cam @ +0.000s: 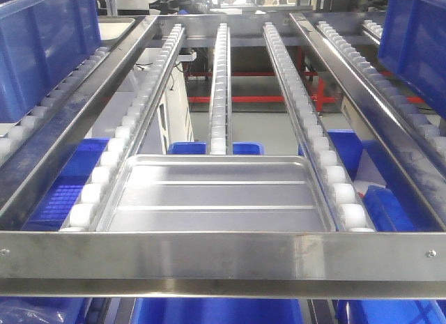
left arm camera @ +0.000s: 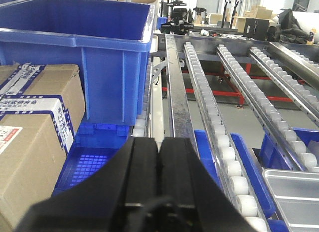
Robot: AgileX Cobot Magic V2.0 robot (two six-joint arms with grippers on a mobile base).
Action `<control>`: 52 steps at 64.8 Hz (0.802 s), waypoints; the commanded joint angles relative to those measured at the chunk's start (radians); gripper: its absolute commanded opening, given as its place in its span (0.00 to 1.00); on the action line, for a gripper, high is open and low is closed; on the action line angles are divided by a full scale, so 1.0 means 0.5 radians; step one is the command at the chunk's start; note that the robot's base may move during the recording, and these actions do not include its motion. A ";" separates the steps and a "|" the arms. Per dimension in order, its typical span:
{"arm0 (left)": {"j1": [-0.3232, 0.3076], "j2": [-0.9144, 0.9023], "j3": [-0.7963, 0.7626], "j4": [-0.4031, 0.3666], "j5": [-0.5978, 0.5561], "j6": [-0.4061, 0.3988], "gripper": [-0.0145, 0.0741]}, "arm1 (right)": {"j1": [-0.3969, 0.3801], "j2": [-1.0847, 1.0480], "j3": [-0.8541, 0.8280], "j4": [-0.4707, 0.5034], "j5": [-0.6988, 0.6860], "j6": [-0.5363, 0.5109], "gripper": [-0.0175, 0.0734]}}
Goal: Grab silver tray and stack on right shelf
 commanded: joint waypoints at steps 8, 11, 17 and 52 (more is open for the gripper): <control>-0.011 -0.005 0.041 0.048 -0.177 0.006 0.05 | -0.015 -0.031 -0.013 -0.002 -0.154 -0.014 0.26; -0.011 -0.005 0.013 0.107 -0.172 0.006 0.05 | -0.013 -0.031 -0.056 -0.002 -0.006 -0.011 0.26; -0.011 0.035 -0.121 0.257 -0.062 0.006 0.05 | 0.018 0.010 -0.237 -0.002 0.354 -0.011 0.26; -0.223 1.618 -1.394 -0.230 1.643 0.006 0.05 | 0.642 1.511 -1.078 0.375 1.219 -0.018 0.26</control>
